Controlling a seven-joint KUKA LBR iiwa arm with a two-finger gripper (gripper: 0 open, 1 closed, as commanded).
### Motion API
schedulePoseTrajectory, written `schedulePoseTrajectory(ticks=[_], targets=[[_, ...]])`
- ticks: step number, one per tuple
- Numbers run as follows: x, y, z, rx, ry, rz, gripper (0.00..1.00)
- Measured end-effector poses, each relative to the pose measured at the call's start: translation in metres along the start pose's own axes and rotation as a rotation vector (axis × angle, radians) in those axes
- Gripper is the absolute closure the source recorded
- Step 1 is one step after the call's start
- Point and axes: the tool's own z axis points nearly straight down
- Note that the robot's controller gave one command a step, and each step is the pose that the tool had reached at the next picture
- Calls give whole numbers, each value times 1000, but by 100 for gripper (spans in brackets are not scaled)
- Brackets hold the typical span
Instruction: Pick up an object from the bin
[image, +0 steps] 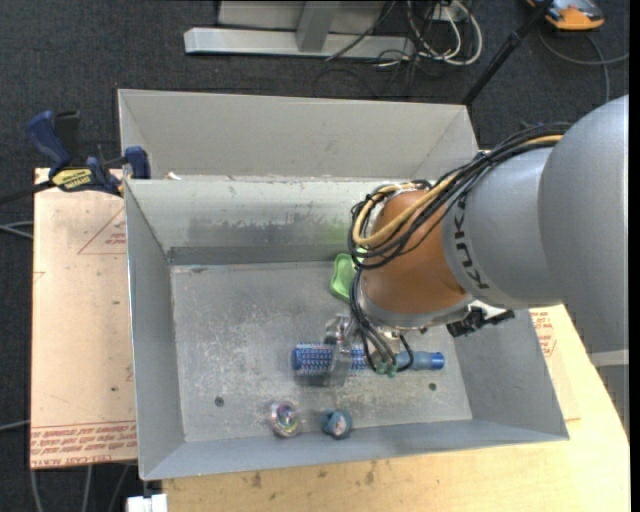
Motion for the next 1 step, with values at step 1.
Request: schedulePoseTrajectory(ticks=[1], targets=[[14, 11, -127, -1, -8, -88, 100]])
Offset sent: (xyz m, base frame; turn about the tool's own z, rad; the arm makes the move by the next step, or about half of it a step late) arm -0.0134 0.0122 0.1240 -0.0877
